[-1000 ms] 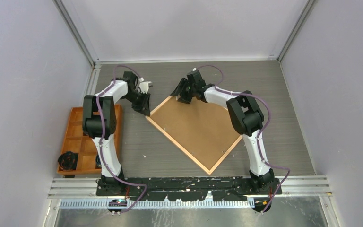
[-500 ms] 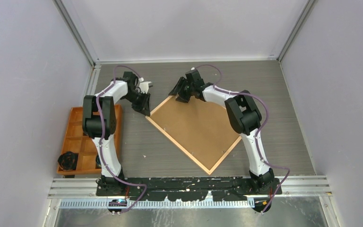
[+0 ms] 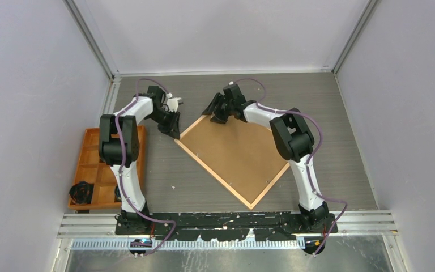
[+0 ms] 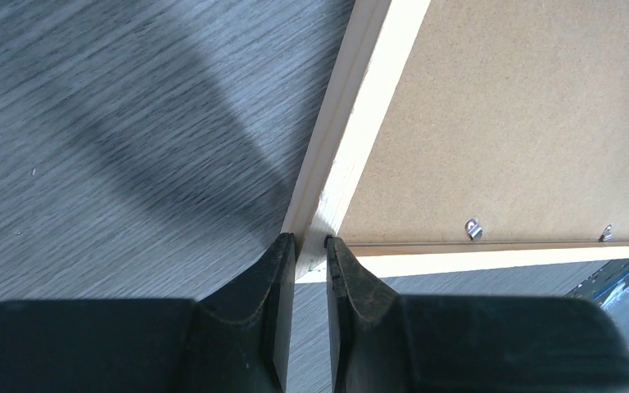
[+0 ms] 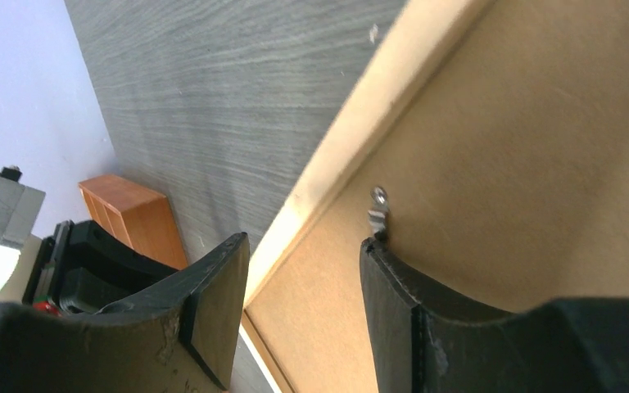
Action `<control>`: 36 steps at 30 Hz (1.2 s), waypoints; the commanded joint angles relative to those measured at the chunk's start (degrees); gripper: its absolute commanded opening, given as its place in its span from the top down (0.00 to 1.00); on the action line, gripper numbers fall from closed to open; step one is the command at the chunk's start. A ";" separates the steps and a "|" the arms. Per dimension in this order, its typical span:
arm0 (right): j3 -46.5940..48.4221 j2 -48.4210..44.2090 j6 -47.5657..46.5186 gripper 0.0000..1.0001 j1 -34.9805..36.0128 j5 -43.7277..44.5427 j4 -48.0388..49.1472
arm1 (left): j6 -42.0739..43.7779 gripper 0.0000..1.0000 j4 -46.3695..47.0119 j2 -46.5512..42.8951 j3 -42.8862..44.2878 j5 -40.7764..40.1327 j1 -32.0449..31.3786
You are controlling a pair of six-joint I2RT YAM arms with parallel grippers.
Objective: Put the photo into the frame
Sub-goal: Install the photo frame at the center of the board.
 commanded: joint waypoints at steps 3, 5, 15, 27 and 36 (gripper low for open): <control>-4.57 -8.44 -1.28 0.43 -2.93 -1.28 1.59 | 0.94 0.81 -1.38 0.56 -2.04 -0.37 -1.27; -5.40 -8.32 -0.89 0.43 -3.84 -2.10 2.13 | 0.75 0.81 -1.33 0.55 -2.03 -0.34 -1.27; -4.02 -3.71 0.01 0.43 -4.96 -3.32 3.53 | 0.67 0.81 -1.26 0.84 -2.00 -0.34 -1.27; -2.34 -1.23 0.52 0.43 -2.37 -2.91 1.26 | 0.65 0.81 -1.42 0.52 -1.69 -0.67 -1.27; -1.56 -0.45 0.45 0.44 -1.91 -2.09 1.10 | 0.66 0.81 -1.34 0.48 -2.00 -0.58 -1.29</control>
